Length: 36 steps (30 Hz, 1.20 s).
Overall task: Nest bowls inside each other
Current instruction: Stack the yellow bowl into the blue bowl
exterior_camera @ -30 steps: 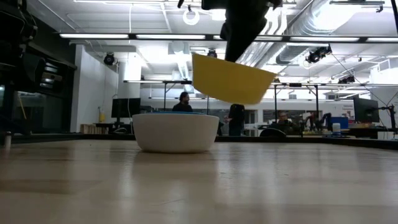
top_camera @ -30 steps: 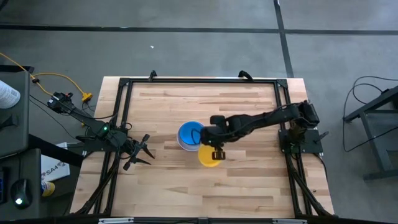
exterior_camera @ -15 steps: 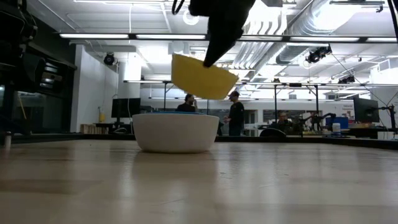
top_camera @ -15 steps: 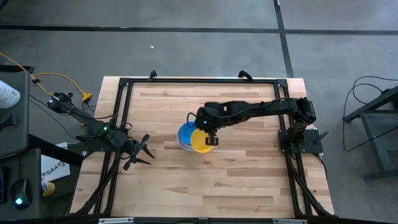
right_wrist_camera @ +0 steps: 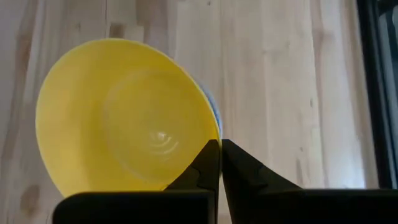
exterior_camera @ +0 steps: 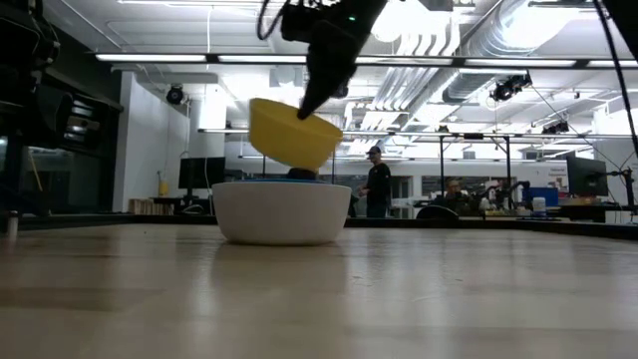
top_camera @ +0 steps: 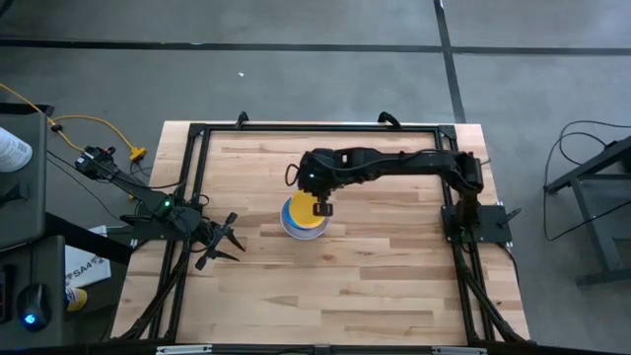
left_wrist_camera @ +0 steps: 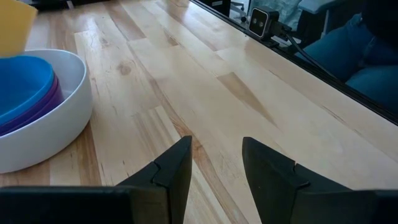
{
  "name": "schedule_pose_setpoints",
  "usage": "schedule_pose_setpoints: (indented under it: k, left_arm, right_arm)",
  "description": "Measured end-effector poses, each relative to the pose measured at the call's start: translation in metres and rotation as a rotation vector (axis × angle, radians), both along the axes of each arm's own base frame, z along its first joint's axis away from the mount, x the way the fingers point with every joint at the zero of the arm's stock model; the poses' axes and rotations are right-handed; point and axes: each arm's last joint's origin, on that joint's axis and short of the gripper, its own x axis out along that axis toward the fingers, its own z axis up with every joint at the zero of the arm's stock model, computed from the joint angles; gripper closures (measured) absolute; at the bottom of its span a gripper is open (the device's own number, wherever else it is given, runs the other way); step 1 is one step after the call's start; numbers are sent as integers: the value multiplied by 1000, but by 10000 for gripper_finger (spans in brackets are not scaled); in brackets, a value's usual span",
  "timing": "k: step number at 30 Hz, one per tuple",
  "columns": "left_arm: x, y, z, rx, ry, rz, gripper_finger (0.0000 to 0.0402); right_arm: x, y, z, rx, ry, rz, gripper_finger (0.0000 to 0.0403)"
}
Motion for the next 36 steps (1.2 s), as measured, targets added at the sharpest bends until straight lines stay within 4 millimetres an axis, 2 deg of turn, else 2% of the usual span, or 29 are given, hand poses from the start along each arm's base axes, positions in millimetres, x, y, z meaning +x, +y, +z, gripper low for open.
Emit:
schedule_pose_setpoints:
  k: [9,13,26,31,36]
  left_arm:
    - [0,0,0,0,0,1,261]
    - [0,0,0,0,0,1,261]
    - [0,0,0,0,0,0,261]
    - [0,0,0,0,0,1,261]
    - [0,0,0,0,0,1,261]
  right_arm:
    - [17,-6,8,-5,143,14,399]
    - [18,-6,15,-15,147,40,399]
    - [19,-5,16,1,140,81,399]
    - [30,-5,-4,44,164,103,399]
    - [37,-5,-8,34,127,122,399]
